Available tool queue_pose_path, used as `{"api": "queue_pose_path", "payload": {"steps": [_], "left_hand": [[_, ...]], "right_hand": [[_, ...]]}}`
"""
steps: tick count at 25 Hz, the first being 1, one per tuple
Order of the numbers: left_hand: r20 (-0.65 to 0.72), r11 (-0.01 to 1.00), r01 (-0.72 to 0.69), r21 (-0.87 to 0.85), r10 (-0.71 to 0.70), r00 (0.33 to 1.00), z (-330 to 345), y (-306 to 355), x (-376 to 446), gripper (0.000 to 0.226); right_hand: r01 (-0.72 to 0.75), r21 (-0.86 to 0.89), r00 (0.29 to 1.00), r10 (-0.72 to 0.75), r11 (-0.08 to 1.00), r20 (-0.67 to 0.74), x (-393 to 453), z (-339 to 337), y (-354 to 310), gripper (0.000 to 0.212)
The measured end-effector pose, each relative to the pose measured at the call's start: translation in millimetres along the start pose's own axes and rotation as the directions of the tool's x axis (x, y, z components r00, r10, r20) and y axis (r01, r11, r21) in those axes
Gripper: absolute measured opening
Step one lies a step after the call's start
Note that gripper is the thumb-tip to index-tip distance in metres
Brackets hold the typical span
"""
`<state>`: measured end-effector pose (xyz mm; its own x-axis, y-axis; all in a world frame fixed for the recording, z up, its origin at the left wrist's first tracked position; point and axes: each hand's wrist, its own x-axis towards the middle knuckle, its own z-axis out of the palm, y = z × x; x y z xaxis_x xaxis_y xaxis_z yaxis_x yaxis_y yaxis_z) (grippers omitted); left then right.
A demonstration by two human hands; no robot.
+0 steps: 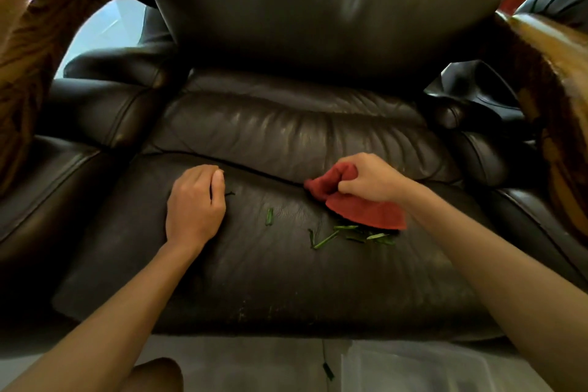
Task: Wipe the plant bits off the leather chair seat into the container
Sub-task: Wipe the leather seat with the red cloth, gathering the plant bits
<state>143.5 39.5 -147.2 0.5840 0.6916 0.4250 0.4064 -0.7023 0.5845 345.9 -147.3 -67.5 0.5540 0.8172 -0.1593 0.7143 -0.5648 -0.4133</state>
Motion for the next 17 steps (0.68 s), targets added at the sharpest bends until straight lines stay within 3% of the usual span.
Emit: {"api": "queue_pose_path", "payload": {"steps": [2,4,7,10,13,15,17], "left_hand": [[-0.003,1.0,0.007,-0.021,-0.007,1.0,0.5,0.1,-1.2,0.034],[-0.007,0.995,0.045,-0.085,-0.045,0.999,2.1,-2.0,0.3,0.039],[-0.047,0.977,0.105,-0.184,-0.115,0.992,1.8,-5.2,-1.1,0.043],[-0.058,0.936,0.177,-0.305,-0.204,0.977,1.9,-9.4,0.5,0.044],[0.033,0.784,0.298,-0.545,-0.335,0.942,-14.7,-16.0,12.5,0.05],[0.073,0.84,0.273,-0.47,-0.271,0.96,-30.7,-31.1,11.1,0.051],[0.11,0.977,0.106,-0.188,-0.086,0.99,-42.7,-42.5,-1.4,0.055]], "right_hand": [[-0.027,-0.022,0.993,0.03,0.999,0.118,-3.3,-10.6,-2.1,0.025],[-0.036,-0.018,0.99,0.039,0.999,0.137,-5.3,-26.3,-9.4,0.023],[0.039,0.009,0.999,-0.039,0.999,-0.031,1.5,-31.1,-38.1,0.019],[0.226,0.003,0.962,-0.223,0.974,-0.158,21.4,-7.3,-88.5,0.022],[0.31,-0.008,0.932,-0.306,0.951,-0.193,41.9,35.3,-137.0,0.025],[0.343,-0.057,0.933,-0.347,0.938,-0.1,44.5,67.7,-153.9,0.032],[0.353,-0.092,0.936,-0.351,0.931,0.033,42.9,88.2,-157.7,0.048]]}}
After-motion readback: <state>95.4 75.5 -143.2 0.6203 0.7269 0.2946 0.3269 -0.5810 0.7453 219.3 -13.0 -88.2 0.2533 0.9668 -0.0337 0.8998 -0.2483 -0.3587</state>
